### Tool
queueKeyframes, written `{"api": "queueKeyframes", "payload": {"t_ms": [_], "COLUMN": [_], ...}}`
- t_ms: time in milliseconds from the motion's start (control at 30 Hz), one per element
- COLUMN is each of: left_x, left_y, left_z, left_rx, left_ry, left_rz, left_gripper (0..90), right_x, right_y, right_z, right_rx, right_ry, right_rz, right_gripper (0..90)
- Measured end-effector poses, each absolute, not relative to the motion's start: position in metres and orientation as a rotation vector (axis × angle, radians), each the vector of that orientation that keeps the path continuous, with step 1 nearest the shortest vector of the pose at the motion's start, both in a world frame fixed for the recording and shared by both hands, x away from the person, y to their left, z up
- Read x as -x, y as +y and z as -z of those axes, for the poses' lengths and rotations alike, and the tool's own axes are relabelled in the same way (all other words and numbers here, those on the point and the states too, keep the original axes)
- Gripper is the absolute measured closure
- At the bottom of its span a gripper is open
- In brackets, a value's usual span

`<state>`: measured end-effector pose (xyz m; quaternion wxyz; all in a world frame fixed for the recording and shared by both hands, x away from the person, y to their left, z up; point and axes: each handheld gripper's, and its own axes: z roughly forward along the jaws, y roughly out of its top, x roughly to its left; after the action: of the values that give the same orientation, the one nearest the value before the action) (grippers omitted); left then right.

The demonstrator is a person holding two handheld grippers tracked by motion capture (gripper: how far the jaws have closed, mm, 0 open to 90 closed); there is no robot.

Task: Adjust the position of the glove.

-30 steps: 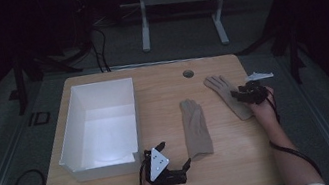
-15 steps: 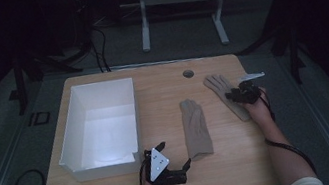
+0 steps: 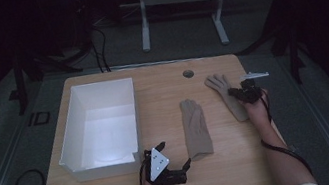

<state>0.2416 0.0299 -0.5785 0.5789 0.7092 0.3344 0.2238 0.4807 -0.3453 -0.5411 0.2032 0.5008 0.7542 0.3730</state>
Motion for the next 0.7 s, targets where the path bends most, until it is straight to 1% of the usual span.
{"api": "queueKeyframes", "payload": {"t_ms": [167, 333, 600, 700], "left_x": [-0.242, -0.242, -0.241, -0.241], "left_y": [0.03, 0.03, 0.029, 0.029], "left_z": [0.578, 0.579, 0.578, 0.578], "left_rx": [-1.659, -1.654, -1.661, -1.66], "left_ry": [0.784, 0.789, 0.779, 0.778], "left_rz": [-0.525, -0.522, -0.53, -0.529], "left_gripper": [0.2, 0.2, 0.2, 0.2], "right_x": [-0.465, -0.439, -0.394, -0.385], "right_y": [-0.345, -0.346, -0.343, -0.343], "right_z": [0.52, 0.497, 0.481, 0.48], "right_rx": [-1.437, -1.487, -1.548, -1.566], "right_ry": [2.016, 1.907, 1.796, 1.776], "right_rz": [-1.068, -1.099, -1.052, -1.057], "right_gripper": [83.5, 83.3, 83.2, 83.2]}}
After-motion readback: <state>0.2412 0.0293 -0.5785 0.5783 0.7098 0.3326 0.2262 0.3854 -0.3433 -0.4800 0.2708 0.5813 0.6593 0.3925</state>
